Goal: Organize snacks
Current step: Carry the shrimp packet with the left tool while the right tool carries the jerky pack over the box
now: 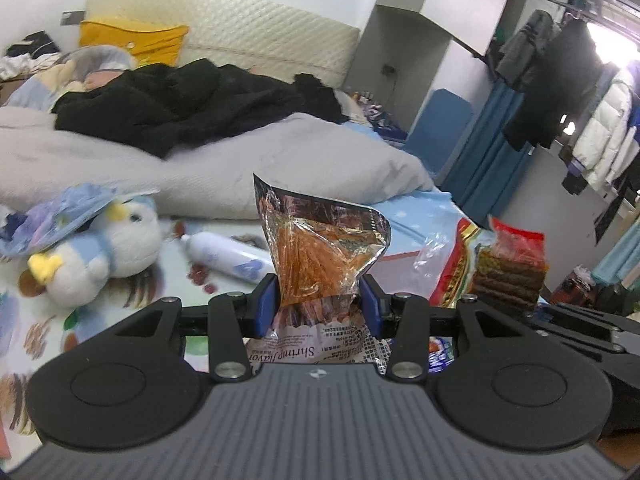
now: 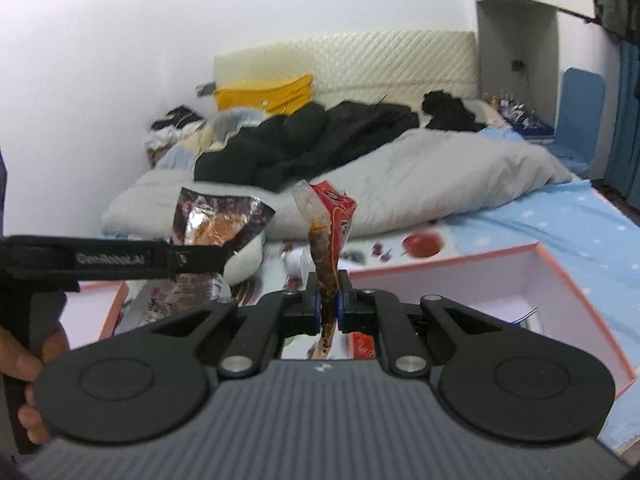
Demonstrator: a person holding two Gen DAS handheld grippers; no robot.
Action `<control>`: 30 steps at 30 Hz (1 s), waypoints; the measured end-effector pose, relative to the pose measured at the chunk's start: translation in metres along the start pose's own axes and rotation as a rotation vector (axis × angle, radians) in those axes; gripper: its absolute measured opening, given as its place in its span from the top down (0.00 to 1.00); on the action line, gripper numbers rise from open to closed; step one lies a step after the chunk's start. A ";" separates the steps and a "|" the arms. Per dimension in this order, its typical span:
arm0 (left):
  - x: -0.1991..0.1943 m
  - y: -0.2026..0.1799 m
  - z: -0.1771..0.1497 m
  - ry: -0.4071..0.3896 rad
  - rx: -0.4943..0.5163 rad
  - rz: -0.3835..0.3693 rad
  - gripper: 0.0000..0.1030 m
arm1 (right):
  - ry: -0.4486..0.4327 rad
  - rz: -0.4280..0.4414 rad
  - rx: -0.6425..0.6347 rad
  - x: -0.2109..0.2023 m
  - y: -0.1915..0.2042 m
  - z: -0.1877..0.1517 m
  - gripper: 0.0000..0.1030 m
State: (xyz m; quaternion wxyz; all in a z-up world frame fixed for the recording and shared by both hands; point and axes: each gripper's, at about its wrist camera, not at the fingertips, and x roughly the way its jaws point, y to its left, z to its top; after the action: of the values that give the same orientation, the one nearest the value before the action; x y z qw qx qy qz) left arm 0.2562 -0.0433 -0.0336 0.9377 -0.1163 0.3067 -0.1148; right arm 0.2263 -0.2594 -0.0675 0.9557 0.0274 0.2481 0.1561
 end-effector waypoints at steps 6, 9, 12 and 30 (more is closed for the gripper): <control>0.022 -0.036 0.010 0.016 0.039 -0.040 0.52 | -0.016 -0.051 -0.029 -0.005 -0.027 0.003 0.90; 0.043 -0.052 0.010 0.042 0.049 -0.053 0.52 | -0.005 -0.085 -0.021 0.001 -0.046 -0.003 0.89; 0.070 -0.063 0.008 0.080 0.060 -0.059 0.52 | 0.021 -0.102 0.019 0.011 -0.069 -0.013 0.89; 0.224 -0.079 -0.047 0.333 0.142 -0.021 0.51 | 0.265 -0.141 0.074 0.110 -0.140 -0.089 0.89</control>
State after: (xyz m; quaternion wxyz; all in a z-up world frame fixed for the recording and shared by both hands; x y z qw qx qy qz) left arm 0.3925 -0.1892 -0.1707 0.8786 -0.0325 0.4475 -0.1635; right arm 0.3145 -0.3608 -0.2147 0.9215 0.0243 0.3789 0.0815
